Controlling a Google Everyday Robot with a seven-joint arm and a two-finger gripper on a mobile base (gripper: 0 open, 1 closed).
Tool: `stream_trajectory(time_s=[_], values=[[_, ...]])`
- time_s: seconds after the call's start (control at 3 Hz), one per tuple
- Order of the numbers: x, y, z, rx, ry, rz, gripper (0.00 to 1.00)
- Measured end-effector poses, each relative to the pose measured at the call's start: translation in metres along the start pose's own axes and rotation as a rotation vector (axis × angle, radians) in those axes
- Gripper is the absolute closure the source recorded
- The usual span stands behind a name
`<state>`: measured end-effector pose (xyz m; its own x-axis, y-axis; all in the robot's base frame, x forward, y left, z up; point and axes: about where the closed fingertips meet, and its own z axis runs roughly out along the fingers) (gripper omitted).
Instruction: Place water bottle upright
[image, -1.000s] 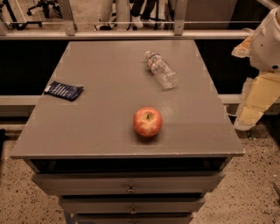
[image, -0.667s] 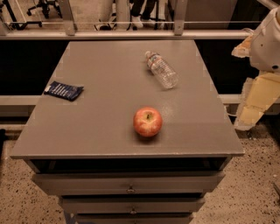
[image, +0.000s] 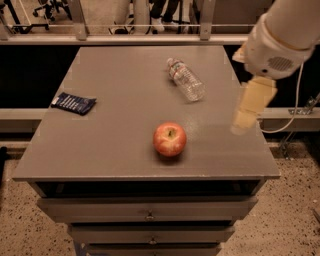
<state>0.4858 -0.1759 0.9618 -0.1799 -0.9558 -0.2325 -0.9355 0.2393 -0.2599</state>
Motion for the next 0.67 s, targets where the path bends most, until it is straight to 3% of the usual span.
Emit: stream_trajectory(time_s=[0.33, 0.67], values=[[-0.061, -0.067, 0.066, 0.033, -0.023, 0.035, 0.0], [-0.088, -0.11, 0.098, 0.064, -0.036, 0.099, 0.0]])
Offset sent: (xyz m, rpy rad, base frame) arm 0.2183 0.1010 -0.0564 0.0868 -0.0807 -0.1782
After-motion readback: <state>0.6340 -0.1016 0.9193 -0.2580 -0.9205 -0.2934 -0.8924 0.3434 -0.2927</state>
